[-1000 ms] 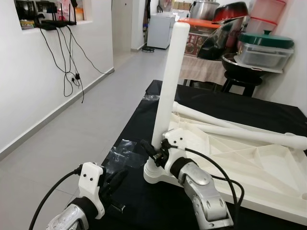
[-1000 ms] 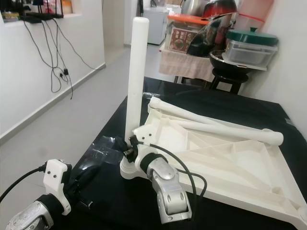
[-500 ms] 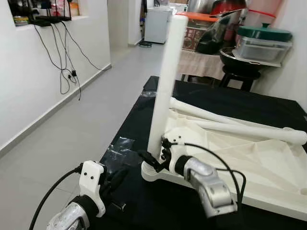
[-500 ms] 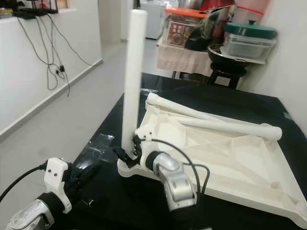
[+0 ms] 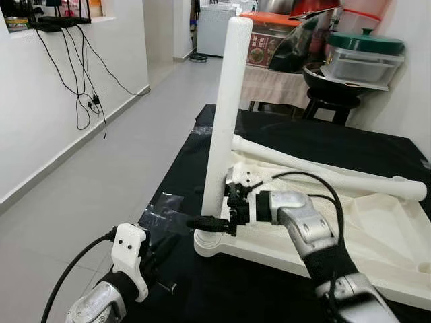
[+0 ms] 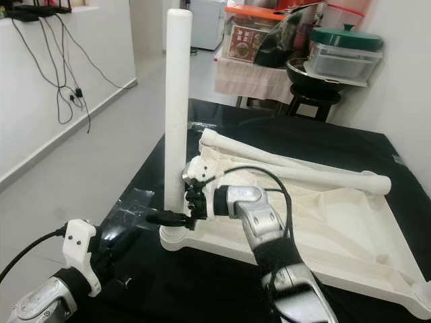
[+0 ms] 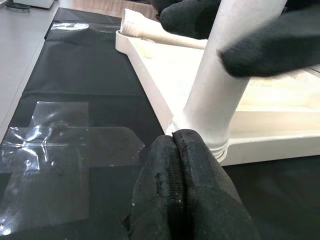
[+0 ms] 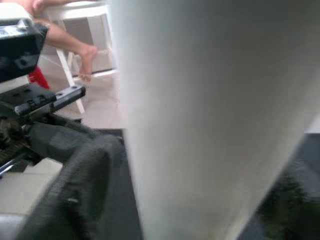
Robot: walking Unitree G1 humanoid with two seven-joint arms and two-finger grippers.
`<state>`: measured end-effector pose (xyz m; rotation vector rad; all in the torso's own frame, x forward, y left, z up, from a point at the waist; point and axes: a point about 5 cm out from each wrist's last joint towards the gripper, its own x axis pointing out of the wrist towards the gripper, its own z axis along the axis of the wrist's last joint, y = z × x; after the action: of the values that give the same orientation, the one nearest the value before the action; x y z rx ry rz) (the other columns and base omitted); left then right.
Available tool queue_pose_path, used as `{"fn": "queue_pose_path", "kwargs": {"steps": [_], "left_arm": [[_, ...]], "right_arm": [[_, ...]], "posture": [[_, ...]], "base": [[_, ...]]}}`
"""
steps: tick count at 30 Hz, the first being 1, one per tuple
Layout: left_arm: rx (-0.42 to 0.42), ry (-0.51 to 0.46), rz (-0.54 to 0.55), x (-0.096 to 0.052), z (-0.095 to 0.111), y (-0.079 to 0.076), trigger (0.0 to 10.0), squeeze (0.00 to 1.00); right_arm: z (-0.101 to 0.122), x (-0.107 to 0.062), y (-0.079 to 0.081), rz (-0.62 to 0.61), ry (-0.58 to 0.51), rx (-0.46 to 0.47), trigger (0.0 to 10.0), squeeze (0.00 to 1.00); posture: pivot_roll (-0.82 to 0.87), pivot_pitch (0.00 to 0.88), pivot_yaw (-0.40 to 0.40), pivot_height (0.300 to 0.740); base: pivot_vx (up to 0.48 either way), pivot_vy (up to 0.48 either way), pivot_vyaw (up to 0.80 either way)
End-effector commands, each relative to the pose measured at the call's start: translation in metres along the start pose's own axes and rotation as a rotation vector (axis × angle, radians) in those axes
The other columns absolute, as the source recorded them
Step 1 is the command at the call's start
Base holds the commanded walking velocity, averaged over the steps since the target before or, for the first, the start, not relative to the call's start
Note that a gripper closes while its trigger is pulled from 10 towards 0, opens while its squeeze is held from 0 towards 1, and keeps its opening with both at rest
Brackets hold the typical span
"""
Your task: Building children table
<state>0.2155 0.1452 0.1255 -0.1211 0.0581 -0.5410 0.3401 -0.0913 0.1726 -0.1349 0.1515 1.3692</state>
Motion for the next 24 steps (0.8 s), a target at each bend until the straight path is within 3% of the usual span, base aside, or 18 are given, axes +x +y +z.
{"fn": "queue_pose_path", "kwargs": {"steps": [1,14,16,17,18,20,21,22,23,24], "left_arm": [[-0.002,0.005,-0.004,0.001,-0.002,-0.002,10.0,0.0],[-0.006,0.002,-0.007,0.0,0.0,-0.003,10.0,0.0],[-0.007,0.002,-0.01,-0.002,0.001,-0.004,10.0,0.0],[-0.007,0.002,-0.01,-0.002,0.001,-0.004,10.0,0.0],[-0.007,0.002,-0.011,-0.003,0.001,-0.004,10.0,0.0],[-0.007,0.002,-0.011,-0.003,0.001,-0.004,10.0,0.0],[-0.006,0.003,-0.011,-0.004,0.001,-0.004,10.0,0.0],[-0.006,0.003,-0.011,-0.004,0.001,-0.004,10.0,0.0],[-0.006,0.003,-0.01,-0.005,0.002,-0.002,10.0,0.0],[-0.006,0.003,-0.01,-0.005,0.002,-0.002,10.0,0.0]], "right_arm": [[0.002,0.002,-0.001,0.022,-0.015,-0.003,0.0,0.0],[-0.01,-0.014,-0.001,0.027,-0.056,0.017,0.0,0.0],[-0.018,-0.019,0.001,-0.169,-0.037,0.022,0.0,0.0],[-0.018,-0.019,0.001,-0.169,-0.037,0.022,0.0,0.0],[-0.025,-0.015,0.002,-0.407,-0.034,0.06,0.0,0.0],[-0.025,-0.015,0.002,-0.407,-0.034,0.06,0.0,0.0],[-0.031,-0.015,0.0,-0.736,-0.042,0.127,0.0,0.0],[-0.031,-0.015,0.0,-0.736,-0.042,0.127,0.0,0.0],[-0.041,0.0,0.025,-0.822,-0.021,0.179,0.0,0.0],[-0.041,0.0,0.025,-0.822,-0.021,0.179,0.0,0.0]], "posture": [[0.13,0.0,-0.116,0.74],[0.11,0.0,-0.106,0.74],[0.1,0.0,-0.11,0.74],[0.1,0.0,-0.11,0.74],[0.1,0.003,-0.118,0.74],[0.1,0.003,-0.118,0.74],[0.09,0.005,-0.118,0.74],[0.09,0.005,-0.118,0.74],[0.08,0.014,-0.097,0.74],[0.08,0.014,-0.097,0.74]], "base": [[0.0,0.0,0.0],[0.0,0.0,0.0],[0.0,0.0,0.0],[0.0,0.0,0.0],[0.0,0.0,0.0],[0.0,0.0,0.0],[0.0,0.0,0.0],[0.0,0.0,0.0],[0.0,0.0,0.0],[0.0,0.0,0.0]]}}
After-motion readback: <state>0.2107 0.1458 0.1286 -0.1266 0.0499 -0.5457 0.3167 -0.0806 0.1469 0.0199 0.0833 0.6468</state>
